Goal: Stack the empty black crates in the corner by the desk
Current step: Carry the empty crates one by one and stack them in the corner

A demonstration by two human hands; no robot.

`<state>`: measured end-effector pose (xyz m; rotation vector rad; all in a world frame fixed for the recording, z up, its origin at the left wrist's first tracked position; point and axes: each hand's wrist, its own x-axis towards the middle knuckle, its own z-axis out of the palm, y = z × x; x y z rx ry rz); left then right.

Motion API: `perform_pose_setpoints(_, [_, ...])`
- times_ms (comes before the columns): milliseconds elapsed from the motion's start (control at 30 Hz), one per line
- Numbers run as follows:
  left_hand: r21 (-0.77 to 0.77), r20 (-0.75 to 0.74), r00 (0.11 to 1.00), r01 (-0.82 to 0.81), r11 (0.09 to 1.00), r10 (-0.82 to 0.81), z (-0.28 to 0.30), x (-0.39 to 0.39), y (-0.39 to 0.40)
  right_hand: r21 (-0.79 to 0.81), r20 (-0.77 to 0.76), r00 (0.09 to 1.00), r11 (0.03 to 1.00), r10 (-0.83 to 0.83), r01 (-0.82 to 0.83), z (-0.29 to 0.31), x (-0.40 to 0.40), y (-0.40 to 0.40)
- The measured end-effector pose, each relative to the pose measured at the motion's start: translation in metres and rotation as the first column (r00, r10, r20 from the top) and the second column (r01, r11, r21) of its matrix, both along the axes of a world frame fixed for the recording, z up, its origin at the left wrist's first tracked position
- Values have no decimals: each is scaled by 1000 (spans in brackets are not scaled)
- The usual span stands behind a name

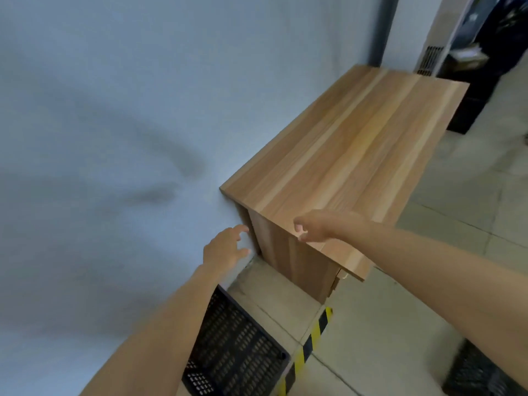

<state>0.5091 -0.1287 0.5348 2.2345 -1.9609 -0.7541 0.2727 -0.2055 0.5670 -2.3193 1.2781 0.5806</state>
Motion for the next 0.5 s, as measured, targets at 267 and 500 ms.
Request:
perform_pose_setpoints(267, [-63,-114,982,145,987,-151,44,-157,-28,-62,-118,986,992,-119,112,36,-183,26])
perform_pose_setpoints(500, [-97,19,896,443,891,-444,61,-337,-29,-109,-173,911,926,-375,361,37,-367,88])
